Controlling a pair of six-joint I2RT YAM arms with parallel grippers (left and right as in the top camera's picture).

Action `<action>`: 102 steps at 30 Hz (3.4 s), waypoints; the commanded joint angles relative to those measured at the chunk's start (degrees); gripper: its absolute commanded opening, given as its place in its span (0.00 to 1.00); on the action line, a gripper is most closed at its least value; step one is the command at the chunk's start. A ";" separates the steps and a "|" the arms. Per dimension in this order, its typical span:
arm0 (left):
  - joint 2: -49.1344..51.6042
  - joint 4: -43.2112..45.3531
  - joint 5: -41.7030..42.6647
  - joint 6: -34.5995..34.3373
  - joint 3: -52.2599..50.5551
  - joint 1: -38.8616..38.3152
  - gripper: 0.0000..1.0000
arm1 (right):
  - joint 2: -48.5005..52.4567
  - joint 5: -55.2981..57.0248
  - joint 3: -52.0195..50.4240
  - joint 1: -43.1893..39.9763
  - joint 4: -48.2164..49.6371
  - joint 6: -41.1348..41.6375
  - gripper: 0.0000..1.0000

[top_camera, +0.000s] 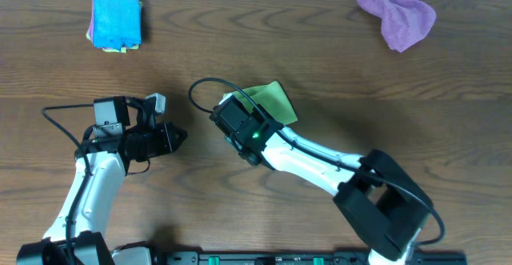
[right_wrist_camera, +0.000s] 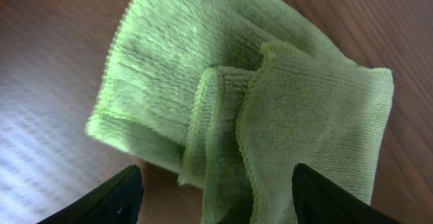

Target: Fold the cloth

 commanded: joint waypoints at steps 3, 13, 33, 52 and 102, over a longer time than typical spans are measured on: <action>-0.74 -0.22 1.57 1.46 0.07 0.28 0.06 | 1.27 3.28 0.17 -1.38 2.27 -0.66 0.70; -0.74 -0.17 1.55 1.46 0.07 0.28 0.06 | 1.25 2.10 0.20 -5.57 3.54 -0.17 0.70; -0.74 0.02 1.53 1.44 0.07 0.28 0.06 | 3.76 -5.11 1.73 -3.98 4.66 1.31 0.68; -0.74 -0.02 1.55 1.42 0.04 0.20 0.06 | 4.13 -1.66 2.49 -6.56 6.08 1.29 0.61; -0.74 1.36 1.53 1.42 0.04 0.11 0.06 | 4.13 -6.45 10.84 -6.49 -0.70 0.68 0.09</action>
